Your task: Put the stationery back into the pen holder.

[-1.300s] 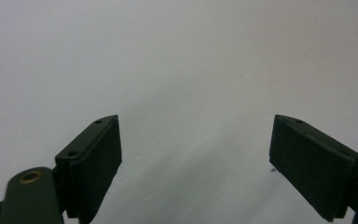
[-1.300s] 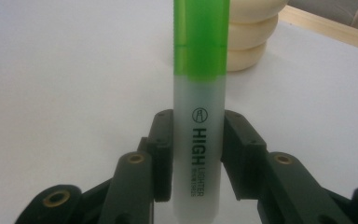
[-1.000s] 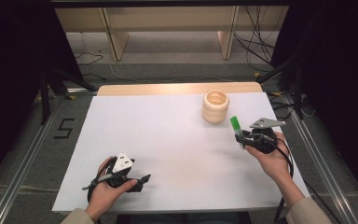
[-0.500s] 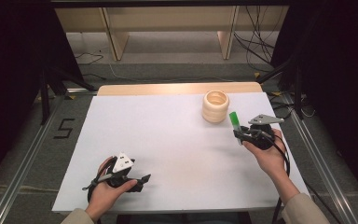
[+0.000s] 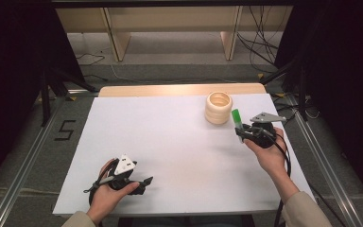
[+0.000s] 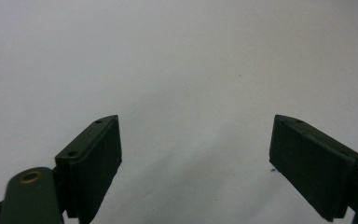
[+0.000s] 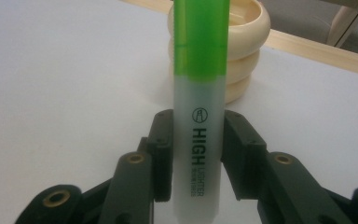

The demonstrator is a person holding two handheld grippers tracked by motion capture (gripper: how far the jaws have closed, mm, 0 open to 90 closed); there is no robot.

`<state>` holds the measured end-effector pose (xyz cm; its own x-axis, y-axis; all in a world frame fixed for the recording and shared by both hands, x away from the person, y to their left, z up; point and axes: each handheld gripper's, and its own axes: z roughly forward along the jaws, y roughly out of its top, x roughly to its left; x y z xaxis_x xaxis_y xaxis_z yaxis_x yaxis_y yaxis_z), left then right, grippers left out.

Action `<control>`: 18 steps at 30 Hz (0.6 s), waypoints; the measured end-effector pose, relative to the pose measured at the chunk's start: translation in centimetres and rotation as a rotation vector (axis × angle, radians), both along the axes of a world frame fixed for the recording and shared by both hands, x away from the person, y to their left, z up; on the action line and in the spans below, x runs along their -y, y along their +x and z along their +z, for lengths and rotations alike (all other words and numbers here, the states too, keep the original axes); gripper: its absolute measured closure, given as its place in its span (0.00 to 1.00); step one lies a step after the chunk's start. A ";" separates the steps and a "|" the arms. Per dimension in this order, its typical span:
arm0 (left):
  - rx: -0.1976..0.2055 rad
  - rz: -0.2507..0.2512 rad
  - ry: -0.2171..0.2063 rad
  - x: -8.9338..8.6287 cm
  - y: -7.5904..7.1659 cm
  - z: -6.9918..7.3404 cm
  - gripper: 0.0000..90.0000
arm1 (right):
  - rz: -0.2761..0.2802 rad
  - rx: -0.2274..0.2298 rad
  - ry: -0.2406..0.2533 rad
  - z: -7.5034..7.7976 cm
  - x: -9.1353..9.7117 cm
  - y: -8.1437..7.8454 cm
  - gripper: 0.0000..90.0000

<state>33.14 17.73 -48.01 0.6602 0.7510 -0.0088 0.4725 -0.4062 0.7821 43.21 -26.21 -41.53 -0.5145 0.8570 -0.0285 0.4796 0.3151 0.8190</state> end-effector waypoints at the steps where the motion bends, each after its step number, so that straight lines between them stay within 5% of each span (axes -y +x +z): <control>1: 0.000 0.000 0.000 0.0 0.0 0.0 0.18 | -0.004 0.001 0.001 0.0 -0.1 0.1 0.74; 18: -0.001 0.000 -0.001 0.0 0.0 0.0 0.18 | -0.030 0.033 0.030 1.0 -0.8 1.7 0.74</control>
<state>33.16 17.76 -48.01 0.6604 0.7508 -0.0101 0.4735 -0.4060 0.7817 44.90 -25.39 -40.55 -0.4877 0.8728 -0.0193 0.4611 0.2763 0.8432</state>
